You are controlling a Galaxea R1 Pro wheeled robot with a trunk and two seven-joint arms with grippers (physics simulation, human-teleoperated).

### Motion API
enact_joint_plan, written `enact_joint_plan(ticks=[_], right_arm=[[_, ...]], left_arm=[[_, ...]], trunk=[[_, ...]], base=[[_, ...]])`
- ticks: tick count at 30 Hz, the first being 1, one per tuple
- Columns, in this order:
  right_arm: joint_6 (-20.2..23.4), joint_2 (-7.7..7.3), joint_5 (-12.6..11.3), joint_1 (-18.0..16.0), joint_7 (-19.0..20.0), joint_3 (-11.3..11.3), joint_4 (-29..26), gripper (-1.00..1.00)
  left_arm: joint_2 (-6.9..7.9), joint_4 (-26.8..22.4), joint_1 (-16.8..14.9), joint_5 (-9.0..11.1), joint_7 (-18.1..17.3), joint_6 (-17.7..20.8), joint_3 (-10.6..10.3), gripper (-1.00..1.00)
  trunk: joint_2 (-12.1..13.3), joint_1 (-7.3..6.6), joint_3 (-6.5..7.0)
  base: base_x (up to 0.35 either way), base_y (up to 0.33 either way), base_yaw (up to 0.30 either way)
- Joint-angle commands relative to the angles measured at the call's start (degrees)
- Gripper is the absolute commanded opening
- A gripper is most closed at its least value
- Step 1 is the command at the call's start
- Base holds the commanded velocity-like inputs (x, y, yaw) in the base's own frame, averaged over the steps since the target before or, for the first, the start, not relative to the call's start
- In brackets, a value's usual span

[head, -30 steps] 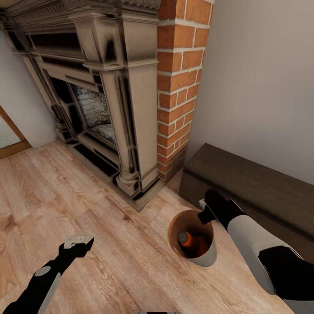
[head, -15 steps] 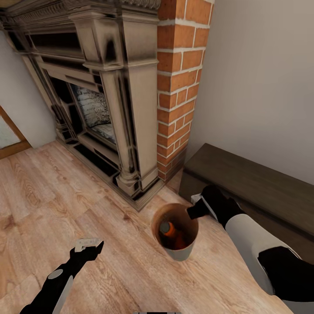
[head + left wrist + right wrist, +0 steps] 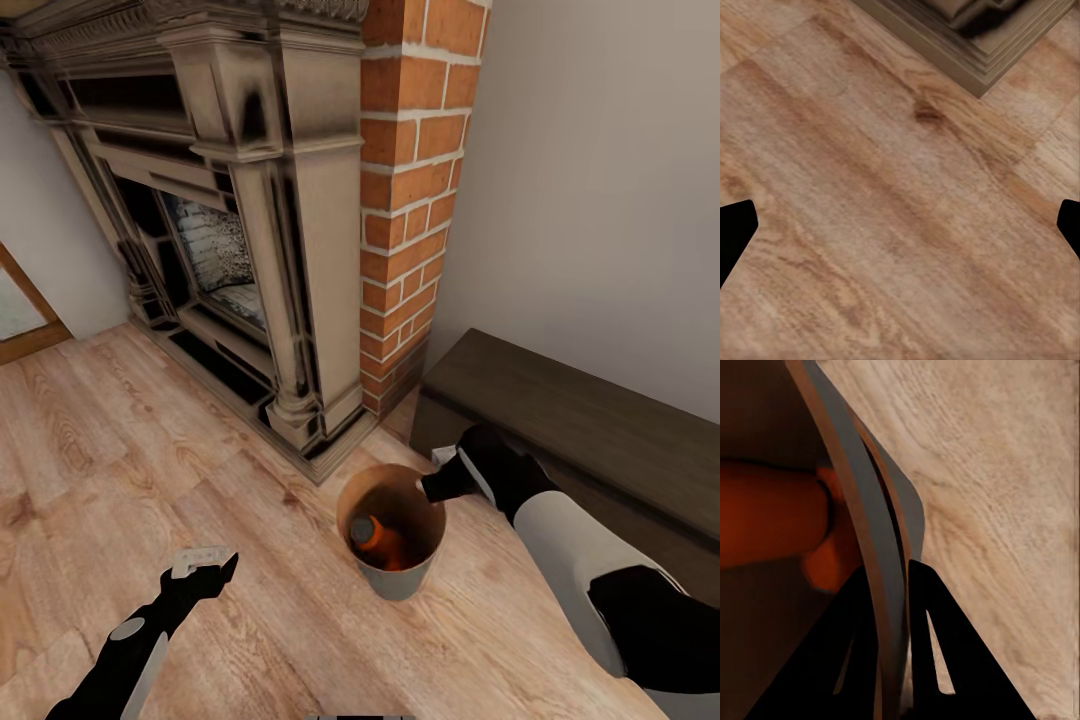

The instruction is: Put the three can of soda from the living room inside the tash can in the kitchen.

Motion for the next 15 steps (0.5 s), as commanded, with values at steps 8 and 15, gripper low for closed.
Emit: enact_joint_plan(ticks=[8, 15], right_arm=[[0.01, 0.32, 1.18, 0.05, 0.18, 0.06, -0.01, -1.00], [0.01, 0.29, 1.08, 0.06, 0.18, -0.05, -0.38, -1.00]], left_arm=[[-0.05, -0.03, 0.01, 0.00, 0.00, 0.04, 0.00, 1.00], [0.00, -0.26, 0.01, 0.12, 0.00, 0.07, 0.00, 1.00]], trunk=[[0.00, 0.00, 0.00], [0.00, 0.00, 0.00]], base=[[0.000, 0.000, 0.000], [0.002, 0.012, 0.000]])
